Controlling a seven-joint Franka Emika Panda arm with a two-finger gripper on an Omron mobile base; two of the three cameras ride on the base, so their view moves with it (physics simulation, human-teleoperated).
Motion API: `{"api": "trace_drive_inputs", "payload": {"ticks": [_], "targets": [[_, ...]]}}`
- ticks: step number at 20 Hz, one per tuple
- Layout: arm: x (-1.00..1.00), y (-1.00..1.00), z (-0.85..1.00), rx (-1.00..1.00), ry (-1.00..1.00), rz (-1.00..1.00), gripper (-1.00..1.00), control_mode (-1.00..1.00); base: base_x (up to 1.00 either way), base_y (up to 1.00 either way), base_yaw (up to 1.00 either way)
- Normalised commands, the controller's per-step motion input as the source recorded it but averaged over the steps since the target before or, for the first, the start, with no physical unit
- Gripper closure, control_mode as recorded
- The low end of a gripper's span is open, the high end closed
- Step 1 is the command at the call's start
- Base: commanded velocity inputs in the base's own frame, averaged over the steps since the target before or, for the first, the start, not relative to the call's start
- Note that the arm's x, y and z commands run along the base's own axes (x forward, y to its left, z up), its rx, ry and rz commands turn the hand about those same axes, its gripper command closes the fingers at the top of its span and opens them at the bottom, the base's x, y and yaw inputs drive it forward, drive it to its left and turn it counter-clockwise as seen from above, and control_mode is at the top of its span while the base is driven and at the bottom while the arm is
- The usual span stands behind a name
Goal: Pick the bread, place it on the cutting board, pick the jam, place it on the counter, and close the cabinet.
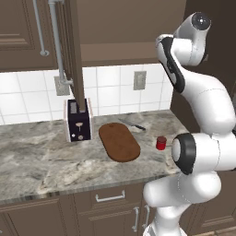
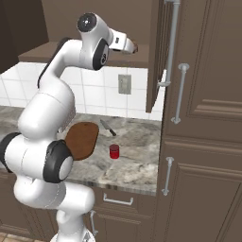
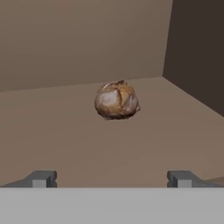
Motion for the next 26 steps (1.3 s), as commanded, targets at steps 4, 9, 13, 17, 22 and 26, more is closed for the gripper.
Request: {"api": "trace_drive_inputs", "payload": {"ticks": [4,9,13,17,22,26], "targets": [[0.37,0.00,0.00,0.00,0.00,0.00,-1.00,-1.00,0.00,0.00,0.00],[0.34,0.00,0.00,0.00,0.00,0.00,-1.00,-1.00,0.00,0.00,0.00],[0.37,0.00,0.00,0.00,0.00,0.00,-1.00,-1.00,0.00,0.00,0.00],[0.36,0.00,0.00,0.00,0.00,0.00,-1.00,-1.00,0.00,0.00,0.00],[0.29,-0.04,0.00,0.00,0.00,0.00,-1.00,-1.00,0.00,0.00,0.00],[0.21,-0.10,0.00,0.00,0.00,0.00,-1.00,-1.00,0.00,0.00,0.00]]}}
